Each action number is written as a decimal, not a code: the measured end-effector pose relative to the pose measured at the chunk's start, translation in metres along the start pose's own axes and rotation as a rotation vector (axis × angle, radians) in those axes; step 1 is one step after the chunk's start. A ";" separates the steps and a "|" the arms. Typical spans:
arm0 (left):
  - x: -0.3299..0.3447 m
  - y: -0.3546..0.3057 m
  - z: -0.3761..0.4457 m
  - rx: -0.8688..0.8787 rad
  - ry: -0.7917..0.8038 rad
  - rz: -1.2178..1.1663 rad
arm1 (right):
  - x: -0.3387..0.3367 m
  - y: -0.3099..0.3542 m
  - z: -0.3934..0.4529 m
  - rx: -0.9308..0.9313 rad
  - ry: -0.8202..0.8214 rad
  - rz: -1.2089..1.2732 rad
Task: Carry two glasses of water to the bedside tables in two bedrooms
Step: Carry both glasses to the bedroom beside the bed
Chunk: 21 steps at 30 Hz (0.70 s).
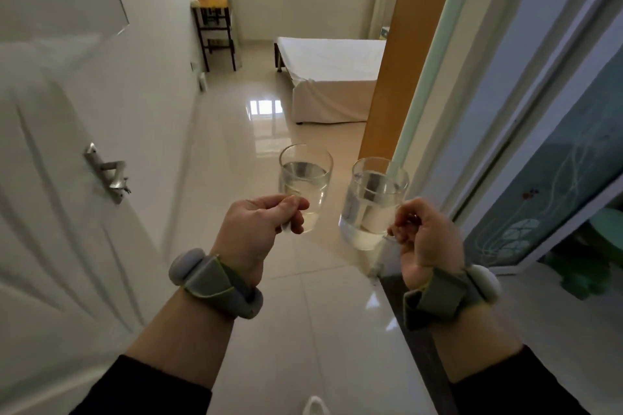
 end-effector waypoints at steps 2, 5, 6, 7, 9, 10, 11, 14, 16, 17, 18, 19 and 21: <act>0.002 -0.005 0.036 0.017 -0.028 -0.011 | 0.021 0.001 0.040 0.054 0.034 0.027; 0.004 -0.013 0.074 0.043 -0.048 -0.027 | 0.043 0.006 0.082 0.056 0.054 0.000; 0.003 -0.014 0.094 0.058 -0.066 -0.034 | 0.056 0.007 0.104 0.047 0.083 0.005; 0.001 -0.015 0.110 0.060 -0.080 -0.041 | 0.067 0.006 0.121 0.044 0.102 0.000; -0.002 -0.019 0.129 0.063 -0.092 -0.054 | 0.081 0.009 0.138 0.048 0.109 -0.021; -0.006 -0.019 0.144 0.066 -0.104 -0.058 | 0.091 0.008 0.153 0.056 0.119 -0.030; -0.009 -0.020 0.158 0.062 -0.112 -0.055 | 0.102 0.007 0.166 0.062 0.129 -0.047; -0.027 -0.023 0.211 0.059 -0.130 -0.059 | 0.146 0.008 0.206 0.056 0.167 -0.069; -0.036 -0.025 0.239 0.053 -0.125 -0.047 | 0.166 0.007 0.226 0.058 0.152 -0.072; -0.043 -0.026 0.257 0.054 -0.121 -0.041 | 0.181 0.007 0.238 0.046 0.154 -0.069; -0.051 -0.028 0.275 0.057 -0.118 -0.031 | 0.195 0.006 0.250 0.031 0.159 -0.067; -0.057 -0.031 0.293 0.056 -0.113 -0.028 | 0.210 0.007 0.262 0.016 0.160 -0.070; -0.070 -0.038 0.331 0.048 -0.107 -0.019 | 0.239 0.010 0.286 0.004 0.149 -0.068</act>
Point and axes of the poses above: each hand's wrist, its own z-axis towards the middle knuckle, its own x-axis out of the palm, y = z × x, the point moved 7 cm from there along z, towards the middle knuckle, and after that the axes turned 8 degrees about -z, right-handed, at the moved point
